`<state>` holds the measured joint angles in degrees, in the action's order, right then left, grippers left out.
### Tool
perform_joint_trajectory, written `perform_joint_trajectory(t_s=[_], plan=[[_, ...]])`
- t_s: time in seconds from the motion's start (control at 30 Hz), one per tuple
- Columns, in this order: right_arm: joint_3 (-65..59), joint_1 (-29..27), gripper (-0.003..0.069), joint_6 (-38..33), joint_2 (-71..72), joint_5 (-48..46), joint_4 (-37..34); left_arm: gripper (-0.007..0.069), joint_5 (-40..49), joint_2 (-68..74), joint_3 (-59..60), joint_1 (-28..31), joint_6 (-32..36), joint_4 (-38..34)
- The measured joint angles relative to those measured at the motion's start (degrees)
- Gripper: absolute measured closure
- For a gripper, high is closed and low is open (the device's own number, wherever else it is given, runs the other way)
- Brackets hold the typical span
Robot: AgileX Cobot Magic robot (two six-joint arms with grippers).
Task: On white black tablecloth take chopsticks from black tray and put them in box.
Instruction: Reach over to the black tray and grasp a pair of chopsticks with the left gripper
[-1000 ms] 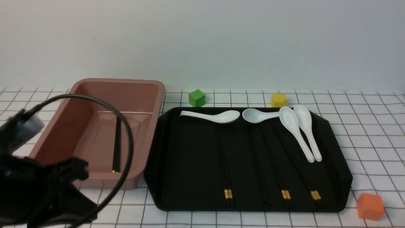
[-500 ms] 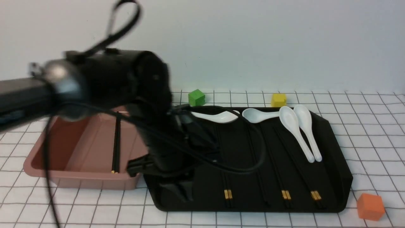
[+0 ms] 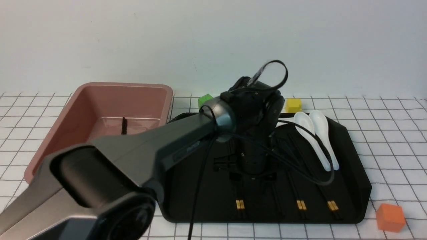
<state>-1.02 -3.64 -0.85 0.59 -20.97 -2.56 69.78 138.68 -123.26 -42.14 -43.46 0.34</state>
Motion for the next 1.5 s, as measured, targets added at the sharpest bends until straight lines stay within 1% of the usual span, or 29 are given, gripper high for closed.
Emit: perform_joint_trajectory(t_s=[0.2, 0.37, 0.5, 0.8, 1.33, 1.4, 1.47, 1.5], plan=[[0.0, 0.0, 0.0419, 0.0, 0.0, 0.0, 0.0, 0.0269, 0.2, 0.2, -0.6, 0.1, -0.9, 1.9], [0.0, 0.0, 0.0419, 0.0, 0.0, 0.0, 0.0, 0.0269, 0.3, -2.2, -0.5, 0.1, -0.9, 2.0], [0.0, 0.0, 0.0419, 0.0, 0.0, 0.0, 0.0, 0.0269, 0.3, -4.1, -0.6, 0.1, -1.1, 4.0], [0.0, 0.0, 0.0419, 0.0, 0.0, 0.0, 0.0, 0.0268, 0.7, 0.7, -0.6, 0.1, -1.4, 5.3], [0.0, 0.0, 0.0419, 0.0, 0.0, 0.0, 0.0, 0.0274, 0.4, 1.7, -0.8, 0.1, -2.5, 6.4], [0.0, 0.0, 0.0419, 0.0, 0.0, 0.0, 0.0, 0.0315, 0.3, 1.9, -1.2, 0.1, -2.5, 6.0], [0.0, 0.0, 0.0419, 0.0, 0.0, 0.0, 0.0, 0.0402, -0.1, 1.9, -1.2, 0.0, -2.5, 5.7], [0.0, 0.0, 0.0419, 0.0, 0.0, 0.0, 0.0, 0.0402, -0.1, 1.9, -1.2, 0.0, -2.5, 5.7]])
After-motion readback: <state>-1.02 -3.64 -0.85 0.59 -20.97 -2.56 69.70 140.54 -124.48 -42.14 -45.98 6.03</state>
